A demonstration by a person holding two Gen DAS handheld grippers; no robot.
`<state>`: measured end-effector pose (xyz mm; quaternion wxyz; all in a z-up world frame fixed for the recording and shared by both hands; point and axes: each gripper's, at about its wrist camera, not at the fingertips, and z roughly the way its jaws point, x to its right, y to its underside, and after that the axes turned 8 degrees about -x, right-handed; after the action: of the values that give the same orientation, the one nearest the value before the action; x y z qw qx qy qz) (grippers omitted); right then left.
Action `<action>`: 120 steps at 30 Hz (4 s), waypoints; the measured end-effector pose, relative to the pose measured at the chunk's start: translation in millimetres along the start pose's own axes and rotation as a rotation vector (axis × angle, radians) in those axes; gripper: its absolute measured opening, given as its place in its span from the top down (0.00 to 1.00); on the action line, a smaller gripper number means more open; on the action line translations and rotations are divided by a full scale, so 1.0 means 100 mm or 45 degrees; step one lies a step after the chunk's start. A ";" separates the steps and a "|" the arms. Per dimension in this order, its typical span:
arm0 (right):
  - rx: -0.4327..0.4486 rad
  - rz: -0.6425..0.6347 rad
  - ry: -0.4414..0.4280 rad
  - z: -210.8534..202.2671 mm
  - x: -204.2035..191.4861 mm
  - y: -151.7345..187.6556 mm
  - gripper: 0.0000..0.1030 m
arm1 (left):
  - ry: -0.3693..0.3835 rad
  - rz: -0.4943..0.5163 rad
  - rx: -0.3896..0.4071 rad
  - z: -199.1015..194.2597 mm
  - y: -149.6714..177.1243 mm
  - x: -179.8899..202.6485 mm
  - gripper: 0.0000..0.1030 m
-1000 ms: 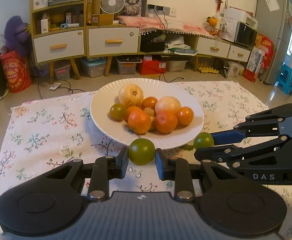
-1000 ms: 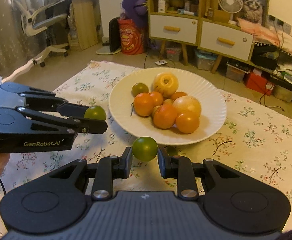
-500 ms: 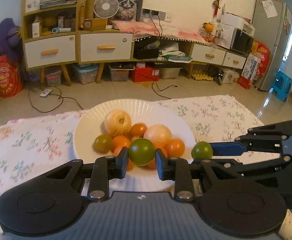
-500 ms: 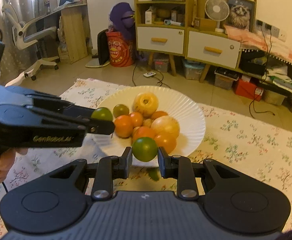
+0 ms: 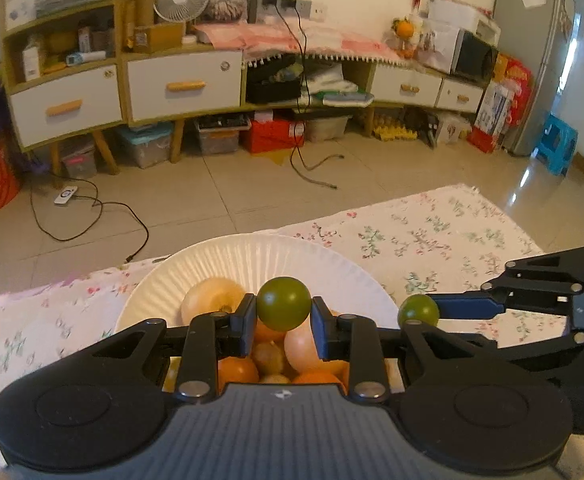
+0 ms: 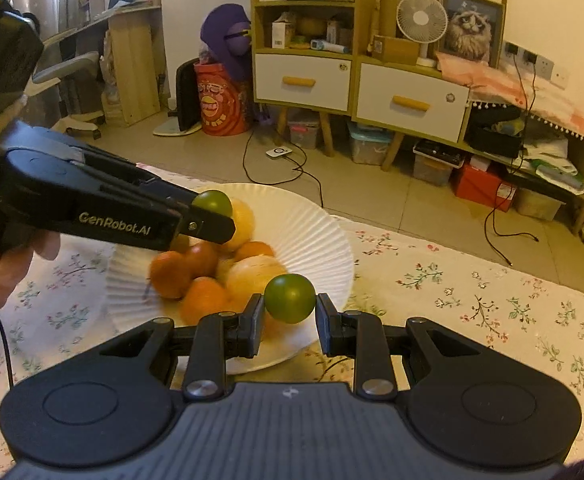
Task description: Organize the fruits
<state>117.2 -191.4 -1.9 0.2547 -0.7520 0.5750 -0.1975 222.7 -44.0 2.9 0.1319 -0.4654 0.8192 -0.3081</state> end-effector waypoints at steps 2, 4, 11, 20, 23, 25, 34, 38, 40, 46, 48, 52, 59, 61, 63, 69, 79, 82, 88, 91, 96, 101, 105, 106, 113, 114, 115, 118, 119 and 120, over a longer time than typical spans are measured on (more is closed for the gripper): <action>-0.002 0.002 -0.003 0.04 0.05 0.00 0.76 | -0.007 0.007 -0.026 0.09 -0.05 0.00 0.96; -0.007 -0.005 -0.009 0.09 0.07 0.00 0.76 | -0.007 0.011 -0.044 0.16 -0.11 -0.01 0.96; -0.017 -0.037 -0.026 0.22 0.11 -0.05 0.76 | -0.006 0.054 -0.103 0.34 -0.23 0.01 0.96; -0.011 -0.078 -0.042 0.30 0.13 -0.08 0.76 | -0.008 0.079 -0.179 0.49 -0.28 -0.02 0.96; -0.007 -0.116 -0.039 0.31 0.11 -0.06 0.76 | -0.005 0.086 -0.185 0.49 -0.29 -0.02 0.96; -0.004 -0.136 -0.034 0.30 0.10 -0.05 0.76 | 0.001 0.091 -0.191 0.51 -0.30 -0.02 0.96; -0.010 -0.177 -0.018 0.32 0.09 -0.10 0.76 | 0.003 0.096 -0.197 0.52 -0.30 0.00 0.94; -0.011 -0.183 -0.015 0.32 0.09 -0.10 0.76 | 0.000 0.092 -0.194 0.51 -0.30 -0.01 0.91; -0.011 -0.182 -0.013 0.32 0.09 -0.10 0.76 | 0.000 0.084 -0.189 0.50 -0.30 -0.01 0.89; -0.011 -0.185 -0.006 0.30 0.09 -0.10 0.73 | -0.011 0.075 -0.178 0.47 -0.29 0.00 0.80; -0.012 -0.178 0.001 0.28 0.10 -0.11 0.72 | -0.013 0.069 -0.172 0.43 -0.28 0.01 0.75; -0.015 -0.173 0.011 0.21 0.10 -0.12 0.67 | -0.015 0.073 -0.168 0.34 -0.26 0.06 0.67; -0.014 -0.184 0.032 0.05 0.09 -0.11 0.59 | -0.033 0.036 -0.137 0.08 -0.17 0.05 0.54; -0.013 -0.181 0.040 0.00 0.09 -0.11 0.57 | -0.037 0.020 -0.125 0.00 -0.13 0.05 0.51; -0.010 -0.173 0.053 -0.05 0.08 -0.11 0.53 | -0.041 0.007 -0.115 -0.08 -0.09 0.04 0.48; -0.015 -0.154 0.071 -0.20 0.03 -0.06 0.46 | -0.052 -0.022 -0.105 -0.27 0.08 0.02 0.40; -0.025 -0.134 0.085 -0.36 -0.08 0.05 0.32 | -0.054 -0.086 -0.109 -0.47 0.38 0.02 0.26; -0.031 -0.125 0.083 -0.40 -0.13 0.11 0.30 | -0.050 -0.132 -0.109 -0.52 0.50 0.00 0.24; -0.044 -0.106 0.080 -0.49 -0.20 0.19 0.23 | -0.070 -0.205 -0.095 -0.68 0.77 0.00 0.19; -0.064 -0.086 0.090 -0.52 -0.23 0.22 0.21 | -0.100 -0.238 -0.091 -0.77 0.87 0.03 0.18; -0.103 -0.013 0.115 -0.56 -0.30 0.29 0.19 | -0.226 -0.269 -0.134 -0.88 1.02 0.10 0.18; -0.162 0.083 0.182 -0.63 -0.35 0.33 0.14 | -0.258 -0.396 -0.172 -1.00 1.17 0.09 0.18; -0.200 0.141 0.197 -0.67 -0.40 0.40 0.12 | -0.340 -0.425 -0.207 -1.07 1.24 0.20 0.18; -0.203 0.138 0.207 -0.69 -0.44 0.42 0.10 | -0.356 -0.421 -0.211 -1.09 1.25 0.23 0.18; -0.211 0.212 0.226 -0.76 -0.57 0.52 0.05 | -0.377 -0.441 -0.193 -1.22 1.30 0.43 0.18; -0.216 0.229 0.225 -0.77 -0.57 0.53 0.04 | -0.379 -0.443 -0.193 -1.23 1.32 0.45 0.18; -0.223 0.244 0.226 -0.77 -0.58 0.53 0.04 | -0.379 -0.448 -0.195 -1.22 1.32 0.46 0.18; -0.213 0.271 0.245 -0.79 -0.60 0.55 0.03 | -0.388 -0.465 -0.213 -1.17 1.35 0.48 0.18; -0.209 0.278 0.251 -0.78 -0.60 0.55 0.02 | -0.391 -0.472 -0.216 -1.16 1.36 0.48 0.18; -0.209 0.285 0.258 -0.77 -0.61 0.55 0.02 | -0.393 -0.483 -0.219 -1.14 1.36 0.48 0.18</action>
<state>13.7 -155.9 24.7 0.1535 -0.6777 0.6921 -0.1953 47.3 10.7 9.6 0.1552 -0.6616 0.7107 -0.1819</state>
